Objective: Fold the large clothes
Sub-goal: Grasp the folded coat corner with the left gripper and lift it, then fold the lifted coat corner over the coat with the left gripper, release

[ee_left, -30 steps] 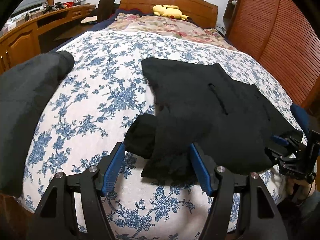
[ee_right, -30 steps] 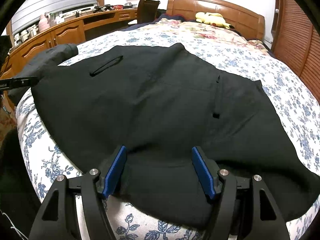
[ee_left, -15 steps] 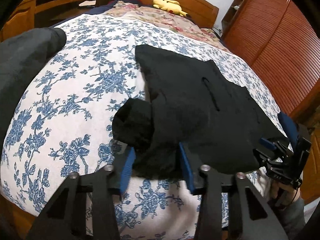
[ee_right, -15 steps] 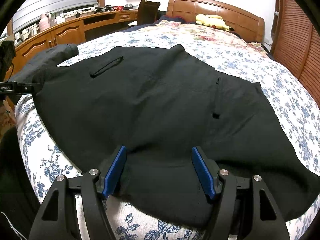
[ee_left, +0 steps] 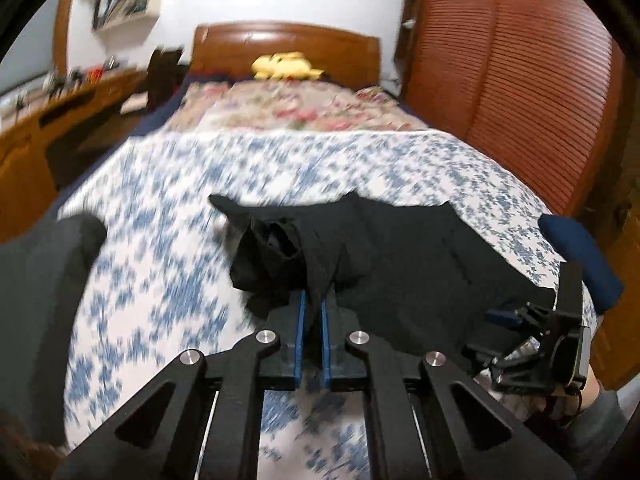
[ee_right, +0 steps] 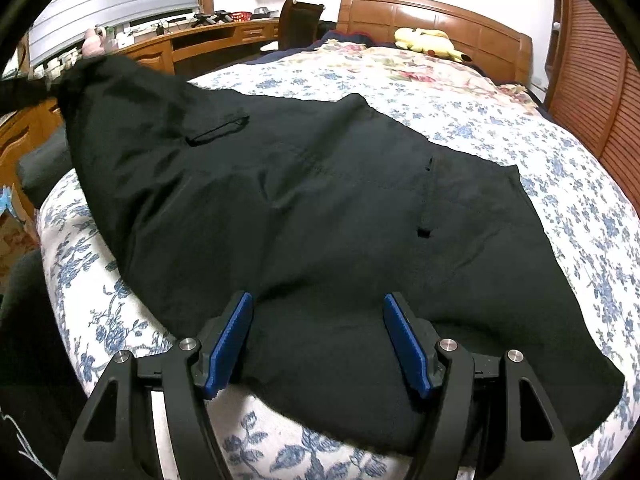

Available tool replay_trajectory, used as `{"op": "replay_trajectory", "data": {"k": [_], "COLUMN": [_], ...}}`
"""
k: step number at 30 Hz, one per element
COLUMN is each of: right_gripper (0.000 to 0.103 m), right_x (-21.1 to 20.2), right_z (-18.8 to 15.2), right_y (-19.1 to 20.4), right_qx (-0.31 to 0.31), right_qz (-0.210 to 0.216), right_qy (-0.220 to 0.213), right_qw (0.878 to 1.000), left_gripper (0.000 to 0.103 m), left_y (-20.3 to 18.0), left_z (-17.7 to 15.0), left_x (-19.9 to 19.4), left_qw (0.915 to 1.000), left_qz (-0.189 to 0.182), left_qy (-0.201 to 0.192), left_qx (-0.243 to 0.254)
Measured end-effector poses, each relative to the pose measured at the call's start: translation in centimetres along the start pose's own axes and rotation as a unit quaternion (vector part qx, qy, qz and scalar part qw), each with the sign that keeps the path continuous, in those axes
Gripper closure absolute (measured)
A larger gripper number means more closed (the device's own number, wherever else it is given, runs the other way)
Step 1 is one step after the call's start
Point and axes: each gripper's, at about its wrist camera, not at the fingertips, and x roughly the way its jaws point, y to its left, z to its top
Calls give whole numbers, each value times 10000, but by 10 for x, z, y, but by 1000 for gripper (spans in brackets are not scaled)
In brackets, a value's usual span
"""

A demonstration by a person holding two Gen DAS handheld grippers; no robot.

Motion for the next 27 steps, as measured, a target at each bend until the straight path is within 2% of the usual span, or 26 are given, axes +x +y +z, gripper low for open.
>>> {"op": "replay_trajectory", "data": {"k": [7, 13, 18, 21, 27], "right_gripper": [33, 33, 33, 33, 33], "right_x": [-32, -70, -85, -93, -101], "right_z": [-14, -36, -56, -66, -79], "right_y": [-34, -71, -92, -103, -122], "right_qx": [423, 787, 1077, 1165, 1524], "right_qz": [-181, -395, -587, -853, -890], "right_qy": [-258, -579, -588, -570, -554], "right_qw": [9986, 9944, 9907, 9879, 9828], "left_gripper": [97, 98, 98, 98, 98], "left_y": [-67, -133, -182, -209, -233], "left_z": [34, 42, 38, 32, 12], "left_x": [4, 20, 39, 56, 84], "left_qw": [9977, 9920, 9860, 9822, 9788], "left_qz": [-265, -608, -993, -1212, -1333], "left_qy": [-166, -117, 67, 245, 644], "left_qx": [603, 1098, 1334, 1415, 1418]}}
